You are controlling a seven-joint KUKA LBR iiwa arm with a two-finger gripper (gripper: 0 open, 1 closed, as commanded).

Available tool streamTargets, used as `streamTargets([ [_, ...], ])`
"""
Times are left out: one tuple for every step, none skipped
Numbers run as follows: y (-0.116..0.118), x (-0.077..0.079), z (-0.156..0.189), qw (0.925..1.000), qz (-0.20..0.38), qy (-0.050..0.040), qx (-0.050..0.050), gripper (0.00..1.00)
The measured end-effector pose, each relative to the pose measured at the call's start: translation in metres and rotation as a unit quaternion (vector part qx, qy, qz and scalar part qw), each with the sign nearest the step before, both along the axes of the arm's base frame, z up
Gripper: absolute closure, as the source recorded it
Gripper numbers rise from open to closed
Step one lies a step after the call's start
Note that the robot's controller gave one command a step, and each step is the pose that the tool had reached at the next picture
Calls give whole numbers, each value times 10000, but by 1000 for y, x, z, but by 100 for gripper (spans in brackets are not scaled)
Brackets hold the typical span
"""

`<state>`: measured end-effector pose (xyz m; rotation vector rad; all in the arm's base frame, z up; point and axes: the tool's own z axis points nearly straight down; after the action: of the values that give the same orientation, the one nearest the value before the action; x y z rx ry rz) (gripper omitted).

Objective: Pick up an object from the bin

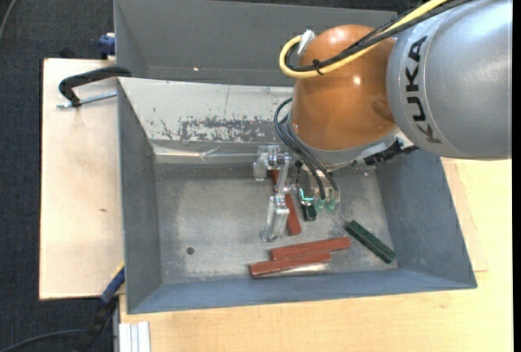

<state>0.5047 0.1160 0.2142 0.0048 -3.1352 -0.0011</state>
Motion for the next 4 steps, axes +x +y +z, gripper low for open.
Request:
streamTargets([
  [-48,-8,-140,9945,1044,-4,-2,0],
  [-125,15,-143,9942,1077,-62,-10,0],
  [-135,13,-87,9859,1671,-78,-5,0],
  [-146,19,0,9722,2341,-95,-12,0],
])
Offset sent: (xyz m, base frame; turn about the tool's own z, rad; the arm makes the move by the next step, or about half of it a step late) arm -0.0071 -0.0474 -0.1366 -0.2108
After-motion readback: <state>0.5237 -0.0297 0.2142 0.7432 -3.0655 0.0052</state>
